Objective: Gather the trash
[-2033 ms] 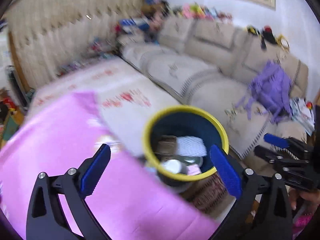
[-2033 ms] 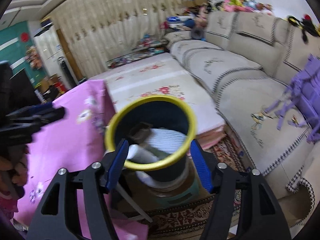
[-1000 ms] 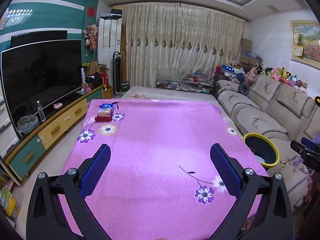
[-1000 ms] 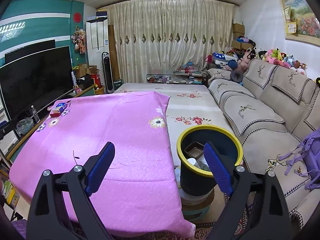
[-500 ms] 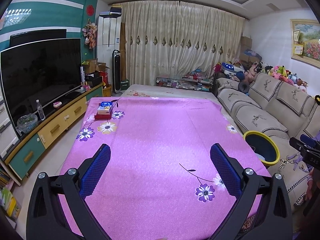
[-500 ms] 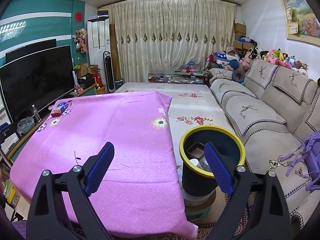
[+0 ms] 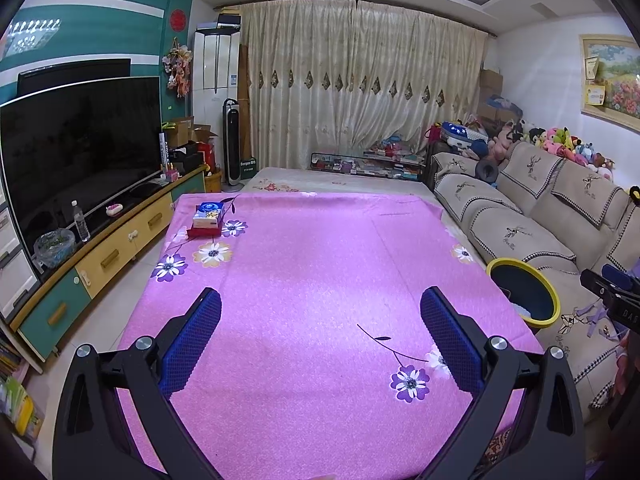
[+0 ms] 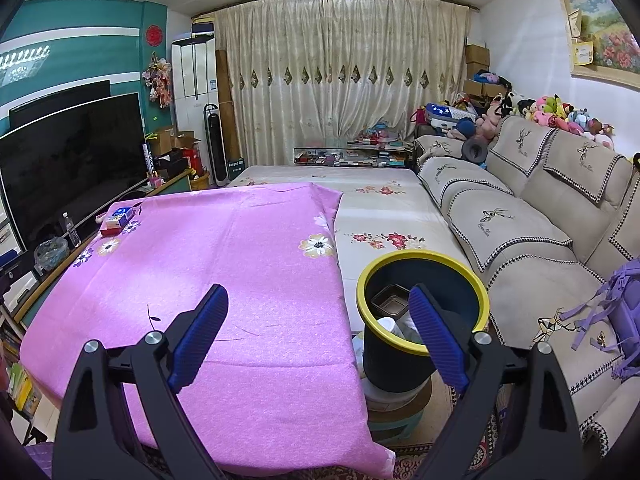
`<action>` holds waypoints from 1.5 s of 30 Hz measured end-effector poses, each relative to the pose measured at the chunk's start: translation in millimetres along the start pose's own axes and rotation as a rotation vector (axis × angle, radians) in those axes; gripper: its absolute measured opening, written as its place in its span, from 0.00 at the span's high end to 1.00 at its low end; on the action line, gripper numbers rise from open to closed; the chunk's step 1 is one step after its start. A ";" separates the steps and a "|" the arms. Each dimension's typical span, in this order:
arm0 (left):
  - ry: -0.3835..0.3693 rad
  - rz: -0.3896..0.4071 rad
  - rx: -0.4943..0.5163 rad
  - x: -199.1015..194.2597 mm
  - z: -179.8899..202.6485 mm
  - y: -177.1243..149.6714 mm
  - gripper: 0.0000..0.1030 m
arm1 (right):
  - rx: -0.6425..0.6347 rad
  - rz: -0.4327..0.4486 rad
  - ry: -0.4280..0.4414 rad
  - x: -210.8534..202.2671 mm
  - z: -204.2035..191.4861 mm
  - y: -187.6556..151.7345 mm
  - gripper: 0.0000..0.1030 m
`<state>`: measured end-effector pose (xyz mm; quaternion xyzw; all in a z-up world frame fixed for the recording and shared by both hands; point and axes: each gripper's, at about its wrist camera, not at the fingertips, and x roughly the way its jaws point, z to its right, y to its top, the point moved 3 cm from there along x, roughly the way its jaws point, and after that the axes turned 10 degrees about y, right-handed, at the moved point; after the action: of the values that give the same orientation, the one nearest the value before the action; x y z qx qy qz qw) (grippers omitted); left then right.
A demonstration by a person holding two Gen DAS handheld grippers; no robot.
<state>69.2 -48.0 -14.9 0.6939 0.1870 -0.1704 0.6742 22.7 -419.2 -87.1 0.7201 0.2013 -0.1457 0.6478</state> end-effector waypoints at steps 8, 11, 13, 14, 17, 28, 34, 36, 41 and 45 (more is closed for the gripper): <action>0.000 -0.006 0.004 3.4 1.6 -3.5 0.05 | 0.004 -0.003 0.002 0.5 1.2 0.3 0.15; 0.000 -0.010 0.004 4.7 2.2 -5.4 0.05 | 0.004 -0.005 0.000 0.4 1.4 0.4 0.15; 0.001 -0.012 0.005 5.4 2.6 -6.5 0.05 | 0.005 -0.006 0.001 1.1 1.8 0.4 0.15; 0.000 -0.012 0.005 5.5 2.6 -6.6 0.05 | 0.006 -0.006 0.001 1.1 1.4 0.2 0.15; 0.002 -0.012 0.006 5.8 2.9 -6.9 0.05 | 0.005 -0.007 0.000 1.0 1.5 0.3 0.15; 0.000 -0.027 0.008 12.8 1.2 -10.3 0.05 | 0.009 -0.014 0.002 7.3 0.8 -2.1 0.15; 0.001 -0.029 0.008 14.5 0.8 -10.6 0.05 | 0.011 -0.017 0.003 9.6 0.1 -1.7 0.15; 0.002 -0.030 0.008 15.0 0.4 -10.9 0.05 | 0.010 -0.016 0.002 9.2 0.2 -1.5 0.15; 0.004 -0.031 0.008 16.3 -0.2 -11.7 0.05 | 0.011 -0.017 0.002 9.8 0.0 -1.3 0.15; 0.006 -0.031 0.010 17.3 -0.5 -12.2 0.05 | 0.011 -0.018 0.002 9.4 -0.2 -1.8 0.15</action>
<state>78.3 -46.8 -34.0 0.6946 0.1989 -0.1798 0.6676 30.1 -417.8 -93.0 0.7219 0.2077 -0.1516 0.6424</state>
